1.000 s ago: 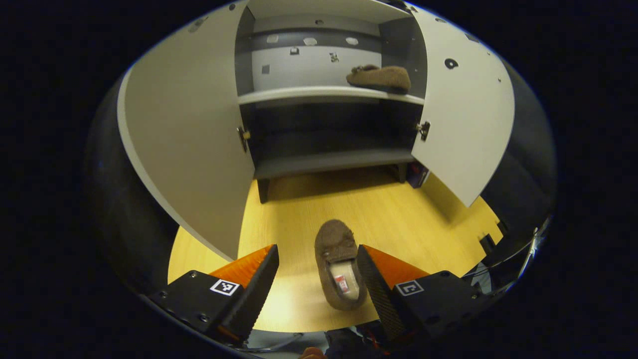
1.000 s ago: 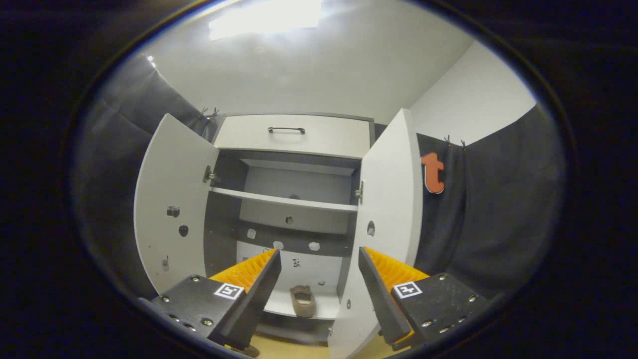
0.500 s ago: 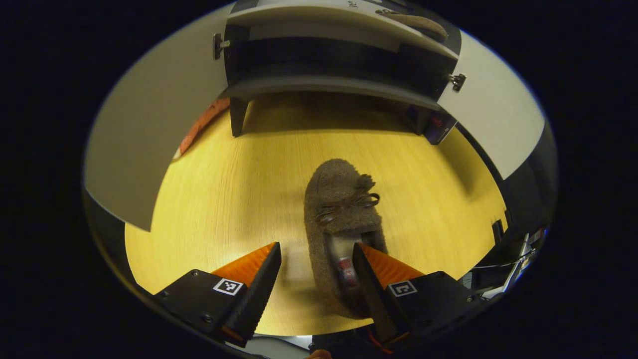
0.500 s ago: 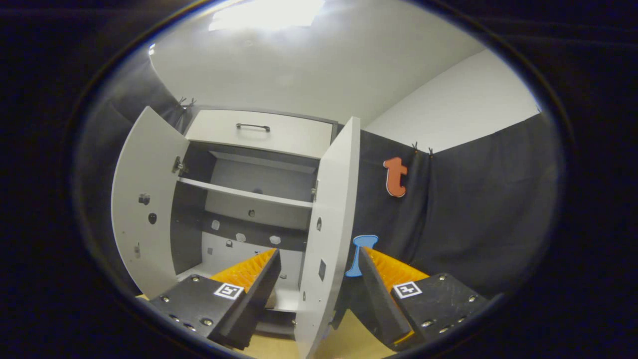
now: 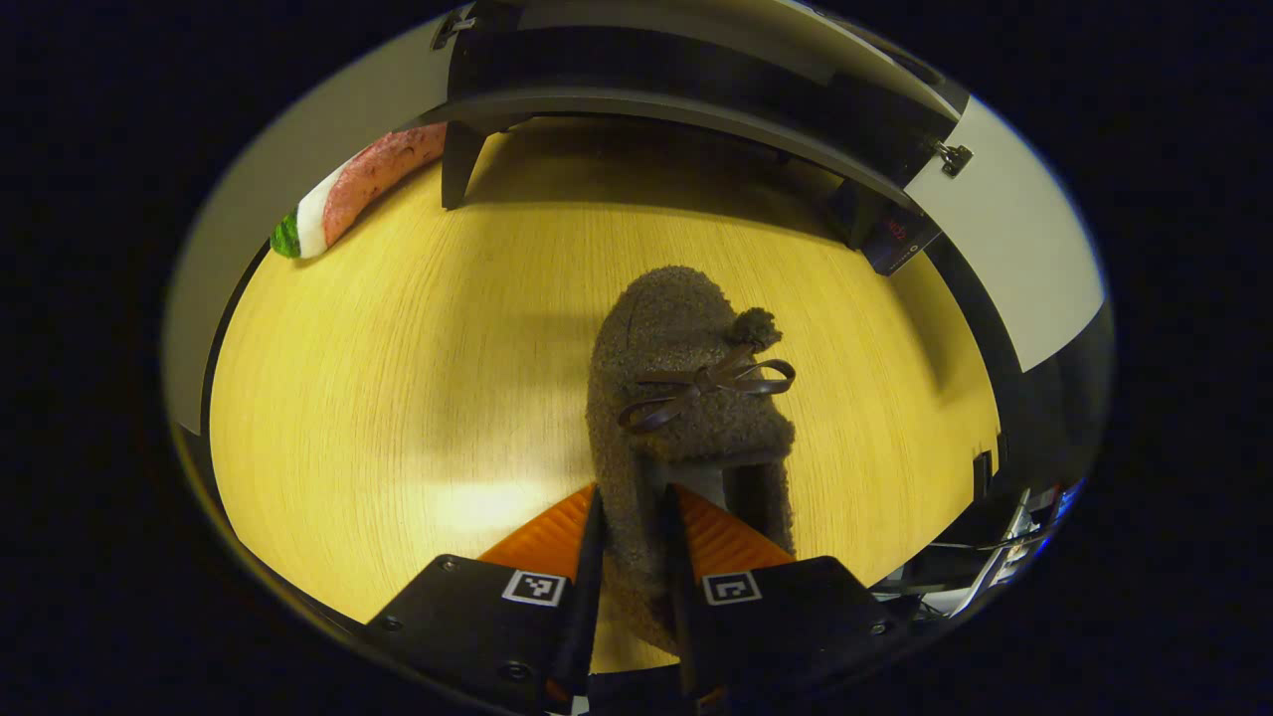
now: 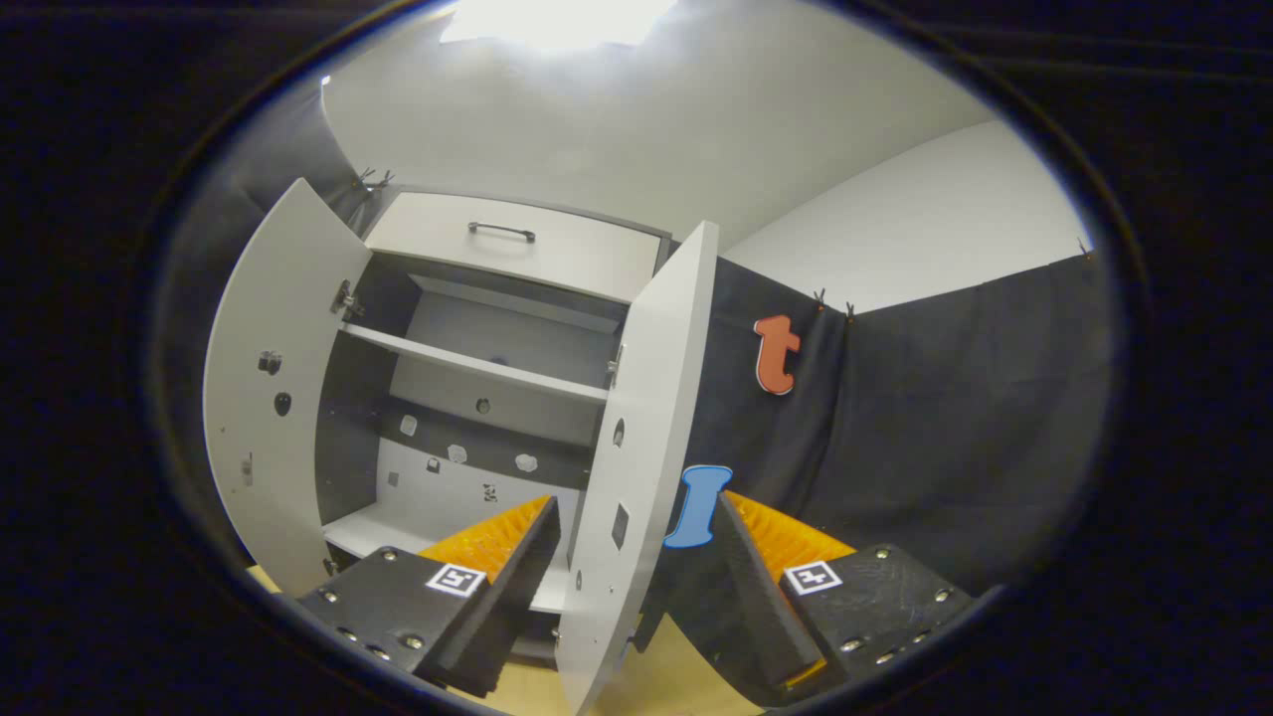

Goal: Grab one shoe with the right hand and put it into the shoe cabinet, grab the other shoe with the left hand and put it into the shoe cabinet; then close the right door with the right hand and the left door with the left hand.

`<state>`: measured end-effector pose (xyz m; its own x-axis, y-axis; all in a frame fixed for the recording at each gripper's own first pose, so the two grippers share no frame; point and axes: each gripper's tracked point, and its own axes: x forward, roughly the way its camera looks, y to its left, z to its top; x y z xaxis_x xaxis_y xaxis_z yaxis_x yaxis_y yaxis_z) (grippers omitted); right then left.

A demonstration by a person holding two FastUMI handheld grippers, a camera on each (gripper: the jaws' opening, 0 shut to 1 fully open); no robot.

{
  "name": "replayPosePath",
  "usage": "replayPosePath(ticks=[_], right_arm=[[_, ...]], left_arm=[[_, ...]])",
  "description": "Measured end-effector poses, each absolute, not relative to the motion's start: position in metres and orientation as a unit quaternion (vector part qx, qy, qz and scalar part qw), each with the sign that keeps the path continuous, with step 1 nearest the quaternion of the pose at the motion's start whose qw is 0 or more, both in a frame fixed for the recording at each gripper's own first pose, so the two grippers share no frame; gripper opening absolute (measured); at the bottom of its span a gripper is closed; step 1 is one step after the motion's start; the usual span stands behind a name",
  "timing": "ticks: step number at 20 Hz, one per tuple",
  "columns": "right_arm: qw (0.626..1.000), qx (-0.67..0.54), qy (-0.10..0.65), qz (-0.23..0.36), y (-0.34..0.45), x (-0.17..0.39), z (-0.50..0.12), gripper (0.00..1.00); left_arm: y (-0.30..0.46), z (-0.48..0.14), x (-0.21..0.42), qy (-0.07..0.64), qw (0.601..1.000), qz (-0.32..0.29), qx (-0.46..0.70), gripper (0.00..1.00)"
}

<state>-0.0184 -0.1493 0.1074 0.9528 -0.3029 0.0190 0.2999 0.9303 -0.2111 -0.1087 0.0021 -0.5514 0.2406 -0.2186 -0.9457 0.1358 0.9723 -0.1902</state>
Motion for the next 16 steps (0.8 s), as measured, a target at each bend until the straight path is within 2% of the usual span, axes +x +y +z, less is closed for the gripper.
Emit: replayPosePath(ticks=[1, 2, 4, 5, 10, 16], right_arm=[[0.983, -0.104, 0.005, -0.152, -0.148, -0.018, 0.108, 0.93], [0.983, -0.101, 0.004, -0.151, -0.147, -0.017, 0.107, 0.93], [0.983, -0.099, 0.003, -0.152, -0.148, -0.016, 0.107, 0.93], [0.983, -0.099, 0.003, -0.153, -0.148, -0.016, 0.106, 0.93], [0.984, -0.095, 0.004, -0.154, -0.149, -0.015, 0.103, 0.94], [0.986, -0.079, 0.0, -0.149, -0.148, -0.017, 0.103, 0.94]], left_arm=[[0.003, -0.548, -0.108, 0.607, 0.786, -0.111, -0.04, 0.31], [0.006, -0.546, -0.104, 0.607, 0.787, -0.101, -0.046, 0.3], [0.007, -0.542, -0.098, 0.605, 0.789, -0.081, -0.071, 0.08], [0.008, -0.542, -0.097, 0.606, 0.788, -0.078, -0.077, 0.02], [0.012, -0.529, -0.074, 0.58, 0.805, -0.098, -0.074, 0.01], [-0.001, -0.443, -0.034, 0.513, 0.842, -0.13, -0.105, 0.01]])
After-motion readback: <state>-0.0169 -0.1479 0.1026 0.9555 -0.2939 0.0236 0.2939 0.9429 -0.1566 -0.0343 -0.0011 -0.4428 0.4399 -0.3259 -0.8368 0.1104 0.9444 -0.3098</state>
